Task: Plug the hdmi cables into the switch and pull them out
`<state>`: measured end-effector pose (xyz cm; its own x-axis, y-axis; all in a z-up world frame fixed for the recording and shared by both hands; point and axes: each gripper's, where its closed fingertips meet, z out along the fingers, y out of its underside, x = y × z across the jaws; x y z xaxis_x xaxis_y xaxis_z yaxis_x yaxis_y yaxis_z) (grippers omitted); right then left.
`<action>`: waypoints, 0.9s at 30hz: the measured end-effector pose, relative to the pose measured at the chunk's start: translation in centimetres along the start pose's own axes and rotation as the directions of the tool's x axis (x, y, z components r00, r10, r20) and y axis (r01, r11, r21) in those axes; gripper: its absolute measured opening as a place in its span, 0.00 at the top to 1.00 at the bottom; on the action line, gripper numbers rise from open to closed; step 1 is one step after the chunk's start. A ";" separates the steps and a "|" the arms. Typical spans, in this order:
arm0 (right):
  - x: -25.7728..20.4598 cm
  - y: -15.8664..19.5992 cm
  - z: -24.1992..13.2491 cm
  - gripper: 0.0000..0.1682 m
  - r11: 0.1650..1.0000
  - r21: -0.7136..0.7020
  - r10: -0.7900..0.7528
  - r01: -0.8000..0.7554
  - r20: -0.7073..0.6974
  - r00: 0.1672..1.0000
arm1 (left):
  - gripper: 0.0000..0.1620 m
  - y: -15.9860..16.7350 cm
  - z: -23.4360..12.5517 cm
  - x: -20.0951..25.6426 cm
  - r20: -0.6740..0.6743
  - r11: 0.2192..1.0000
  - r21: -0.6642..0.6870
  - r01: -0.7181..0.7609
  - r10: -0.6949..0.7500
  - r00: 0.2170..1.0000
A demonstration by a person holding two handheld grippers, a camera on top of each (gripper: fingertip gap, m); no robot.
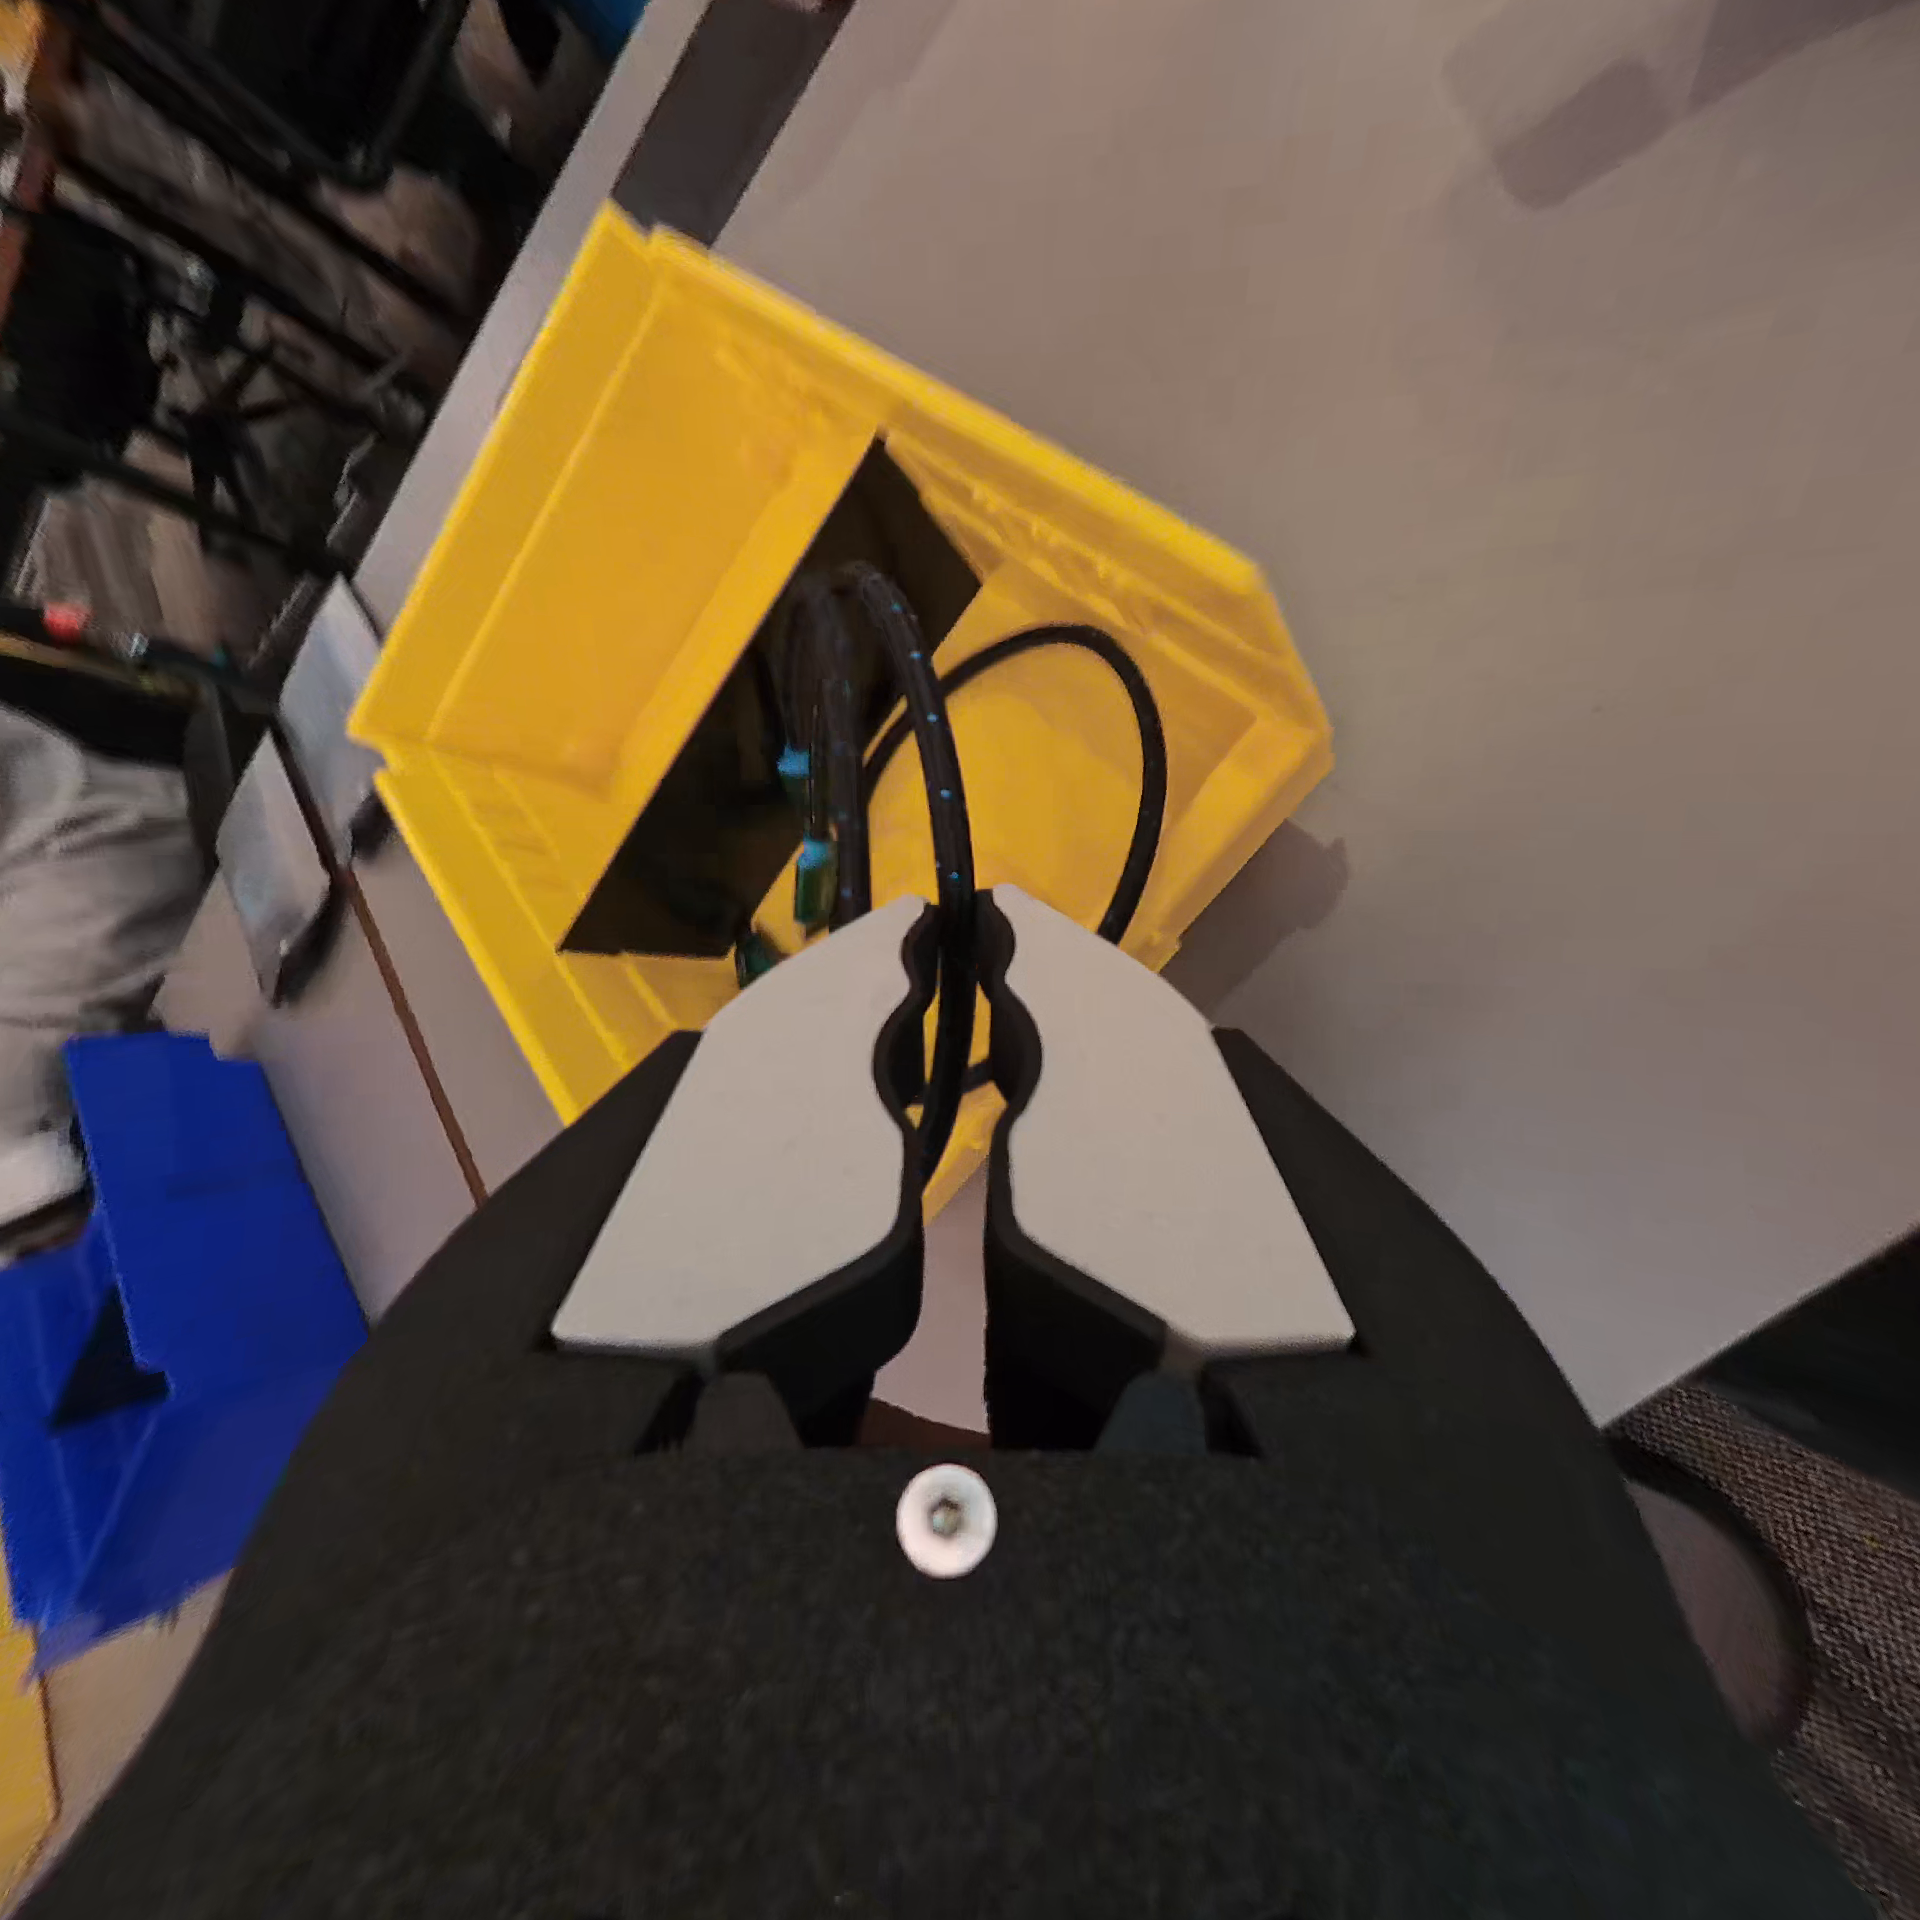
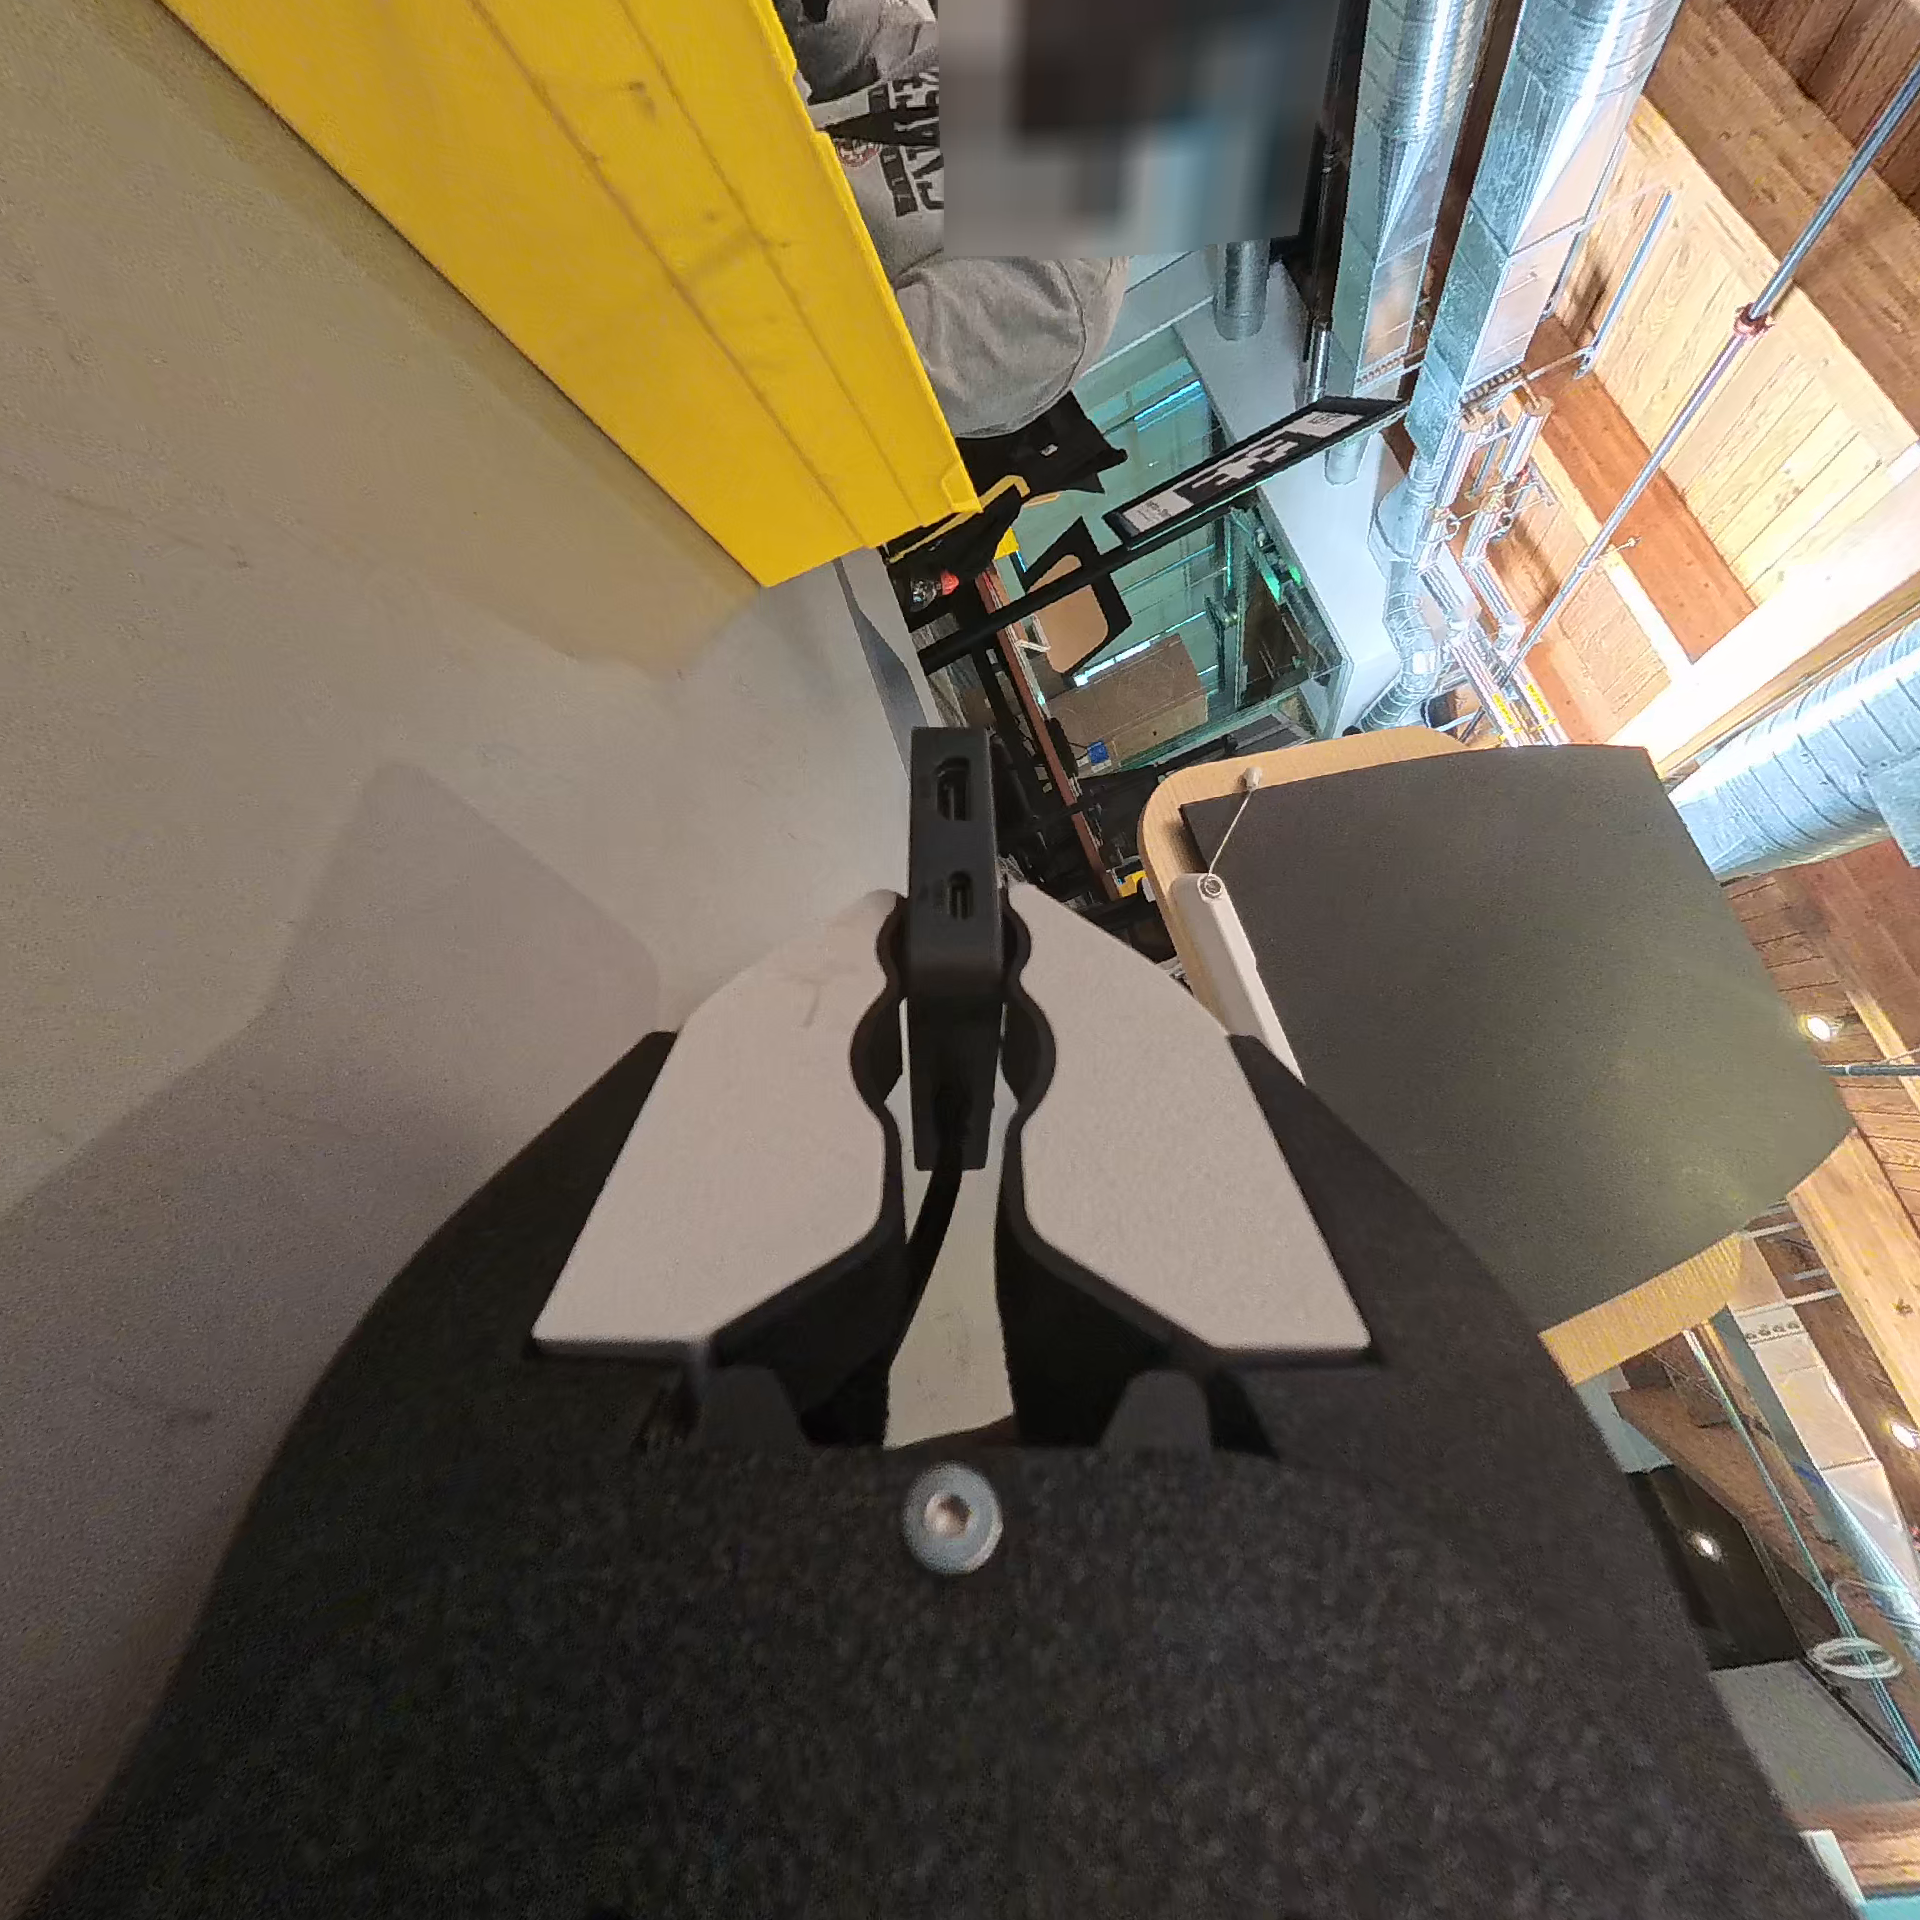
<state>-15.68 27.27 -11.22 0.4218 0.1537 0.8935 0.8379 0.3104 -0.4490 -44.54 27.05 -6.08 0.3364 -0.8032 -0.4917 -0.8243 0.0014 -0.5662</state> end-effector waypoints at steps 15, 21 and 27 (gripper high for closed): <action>0.0 0.0 -0.1 0.92 1.000 0.005 0.002 -0.002 -0.003 1.000 | 0.96 -8.9 -5.2 -12.9 -0.176 0.712 0.558 0.427 -0.401 0.899; 0.1 0.0 -0.2 0.92 1.000 0.003 0.008 -0.007 -0.005 1.000 | 0.97 -9.5 -4.4 -12.8 -0.501 0.362 0.449 0.817 -0.655 0.566; 0.0 0.0 -0.2 0.92 1.000 0.007 0.010 -0.010 -0.003 1.000 | 0.97 -13.1 -8.1 -11.4 -0.632 0.328 0.409 0.851 -0.571 0.524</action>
<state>-15.63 27.12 -11.18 0.4310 0.1542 0.8891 0.8314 0.3152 -0.4576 -41.26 31.38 12.27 0.3587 -0.7984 0.4837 0.2023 -0.4393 -0.8752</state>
